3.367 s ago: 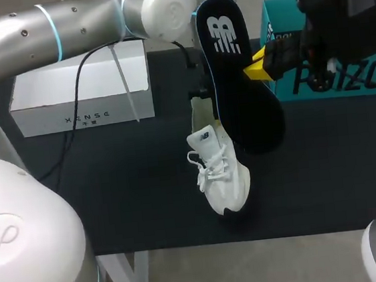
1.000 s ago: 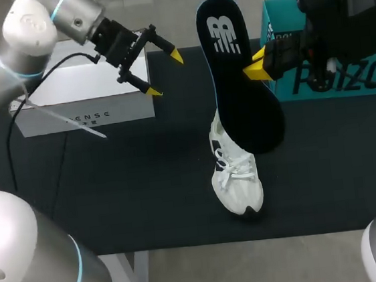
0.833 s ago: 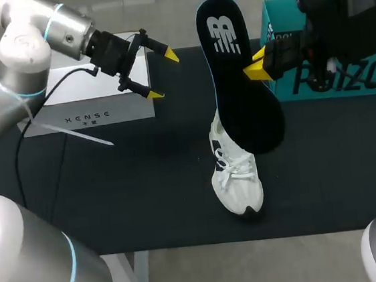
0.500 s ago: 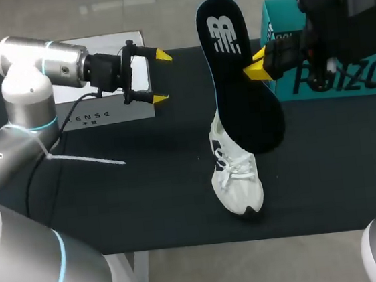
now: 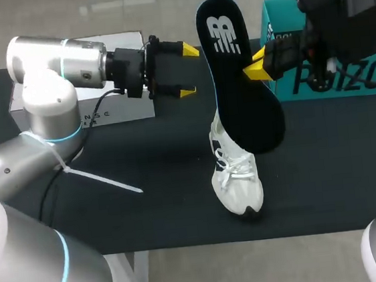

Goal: Take the shoe out of the shoebox, open the shoe tongue, remove and reinsert the insole, then place the shoe into the shoebox

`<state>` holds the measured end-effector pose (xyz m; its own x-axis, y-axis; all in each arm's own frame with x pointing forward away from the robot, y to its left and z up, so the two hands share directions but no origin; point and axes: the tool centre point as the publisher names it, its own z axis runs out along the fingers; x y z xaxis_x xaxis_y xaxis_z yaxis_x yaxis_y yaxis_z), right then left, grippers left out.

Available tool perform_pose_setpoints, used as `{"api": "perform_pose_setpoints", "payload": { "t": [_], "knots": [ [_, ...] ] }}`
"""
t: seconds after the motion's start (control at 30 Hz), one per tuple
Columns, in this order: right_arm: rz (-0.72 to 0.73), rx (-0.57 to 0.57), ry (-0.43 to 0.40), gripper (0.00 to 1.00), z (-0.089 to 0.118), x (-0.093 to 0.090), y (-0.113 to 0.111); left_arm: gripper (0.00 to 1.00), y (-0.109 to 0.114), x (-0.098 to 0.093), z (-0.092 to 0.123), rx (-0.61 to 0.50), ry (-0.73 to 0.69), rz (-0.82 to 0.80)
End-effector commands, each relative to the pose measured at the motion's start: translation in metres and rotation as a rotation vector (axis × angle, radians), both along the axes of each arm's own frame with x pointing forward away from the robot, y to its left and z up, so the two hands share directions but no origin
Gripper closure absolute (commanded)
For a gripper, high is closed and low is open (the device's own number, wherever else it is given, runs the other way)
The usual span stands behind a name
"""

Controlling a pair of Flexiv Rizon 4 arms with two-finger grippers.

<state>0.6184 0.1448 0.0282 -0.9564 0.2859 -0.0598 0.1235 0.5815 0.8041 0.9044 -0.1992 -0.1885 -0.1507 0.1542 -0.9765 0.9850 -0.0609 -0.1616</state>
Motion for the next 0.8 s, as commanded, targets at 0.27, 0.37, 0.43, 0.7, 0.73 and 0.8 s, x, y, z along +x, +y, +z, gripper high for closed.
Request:
{"api": "perform_pose_setpoints", "payload": {
  "t": [0.27, 0.37, 0.43, 0.7, 0.73, 0.8],
  "knots": [
    [0.002, -0.003, 0.003, 1.00, 0.001, 0.002, 0.002, 0.00, -0.037, -0.019, -0.001, -0.056, -0.029, 0.071],
    [0.002, -0.003, 0.003, 1.00, 0.001, 0.002, 0.002, 0.00, -0.041, -0.020, 0.000, -0.052, -0.035, 0.070],
    [0.002, -0.003, 0.003, 1.00, 0.001, 0.002, 0.002, 0.00, -0.043, -0.021, 0.002, -0.060, -0.035, 0.061],
    [0.002, -0.003, 0.003, 1.00, 0.001, 0.002, 0.002, 0.00, -0.044, -0.022, 0.006, -0.087, -0.036, 0.049],
    [0.002, -0.003, 0.003, 1.00, 0.001, 0.002, 0.002, 0.00, -0.044, -0.022, 0.006, -0.087, -0.036, 0.049],
    [0.002, -0.003, 0.003, 1.00, 0.001, 0.002, 0.002, 0.00, -0.044, -0.022, 0.006, -0.087, -0.036, 0.049]
  ]
}}
